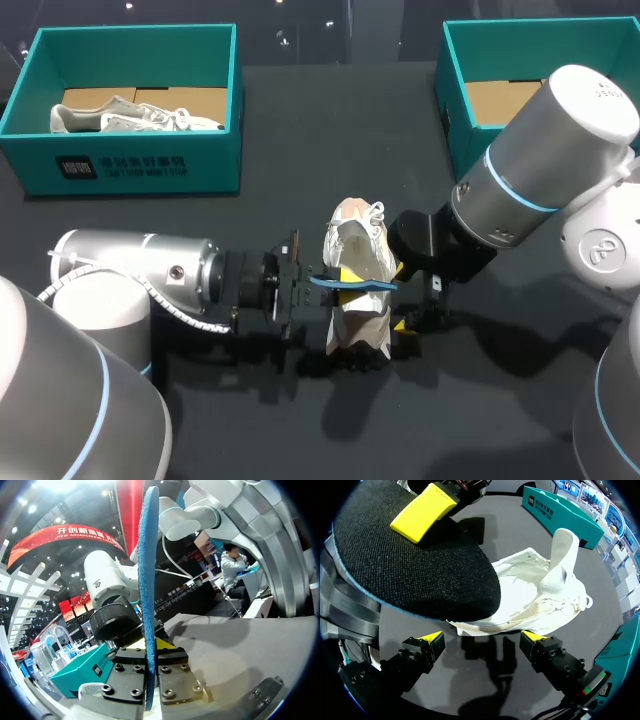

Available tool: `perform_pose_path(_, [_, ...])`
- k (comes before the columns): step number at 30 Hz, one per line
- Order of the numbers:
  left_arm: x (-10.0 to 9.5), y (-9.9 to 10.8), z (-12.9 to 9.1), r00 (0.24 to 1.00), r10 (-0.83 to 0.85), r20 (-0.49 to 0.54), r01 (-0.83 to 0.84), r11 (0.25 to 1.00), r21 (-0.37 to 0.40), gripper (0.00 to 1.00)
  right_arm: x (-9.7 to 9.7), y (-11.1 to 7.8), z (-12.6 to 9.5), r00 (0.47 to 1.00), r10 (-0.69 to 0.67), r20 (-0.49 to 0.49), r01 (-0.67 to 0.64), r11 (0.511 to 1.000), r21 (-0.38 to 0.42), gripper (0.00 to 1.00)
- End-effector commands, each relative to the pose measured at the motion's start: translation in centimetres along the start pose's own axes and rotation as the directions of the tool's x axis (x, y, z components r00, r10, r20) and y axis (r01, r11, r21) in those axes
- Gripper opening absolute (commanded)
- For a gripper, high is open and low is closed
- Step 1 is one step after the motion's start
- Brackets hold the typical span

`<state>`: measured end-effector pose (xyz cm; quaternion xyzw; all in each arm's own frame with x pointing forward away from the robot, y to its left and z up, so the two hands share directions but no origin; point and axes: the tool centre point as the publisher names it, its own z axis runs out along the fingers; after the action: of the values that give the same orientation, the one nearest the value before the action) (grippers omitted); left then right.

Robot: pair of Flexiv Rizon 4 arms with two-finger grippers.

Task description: Take the shoe out of the shoebox, open the shoe tongue, remove and reinsert the insole, then place the shoe into the shoebox

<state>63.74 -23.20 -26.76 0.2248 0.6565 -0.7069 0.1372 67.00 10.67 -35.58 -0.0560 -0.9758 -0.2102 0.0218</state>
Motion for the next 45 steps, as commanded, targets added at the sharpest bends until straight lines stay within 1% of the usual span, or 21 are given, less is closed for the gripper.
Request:
perform_pose_path(1, [0.1,0.6,0.4,1.0,-0.008,0.014,0.008,1.0,0.009,0.0,0.1,0.0,0.1,1.0,0.001,0.001,-0.001,1.0,0.001,1.0])
perform_pose_path(11, [0.0,2.1,0.7,0.999,-0.041,0.037,0.04,0.999,0.017,0.0,0.1,0.0,0.1,1.0,0.001,0.001,-0.001,1.0,0.001,1.0])
perform_pose_path(17, [-0.2,2.9,0.5,0.998,-0.049,0.047,0.049,0.999,0.017,0.0,0.1,0.0,0.1,1.0,0.001,0.001,-0.001,1.0,0.001,1.0])
perform_pose_path(21, [-0.2,3.5,0.5,0.998,-0.053,0.034,0.052,0.998,0.025,0.0,0.1,0.0,0.1,1.0,0.001,0.001,-0.001,1.0,0.001,1.0])
perform_pose_path(29, [-0.5,4.9,0.0,0.998,-0.056,0.031,0.056,0.998,0.004,0.0,0.1,0.0,0.1,1.0,0.001,0.001,-0.001,1.0,0.001,1.0])
perform_pose_path(39, [-0.6,6.6,-0.6,0.999,-0.038,0.007,0.038,0.999,0.008,0.0,0.1,0.0,0.1,1.0,0.001,0.001,-0.001,1.0,0.001,1.0])
perform_pose_path(45, [-0.8,7.6,-0.8,1.0,-0.014,-0.013,0.014,1.0,-0.024,0.0,0.1,0.0,0.1,1.0,0.001,0.001,-0.001,1.0,0.001,1.0])
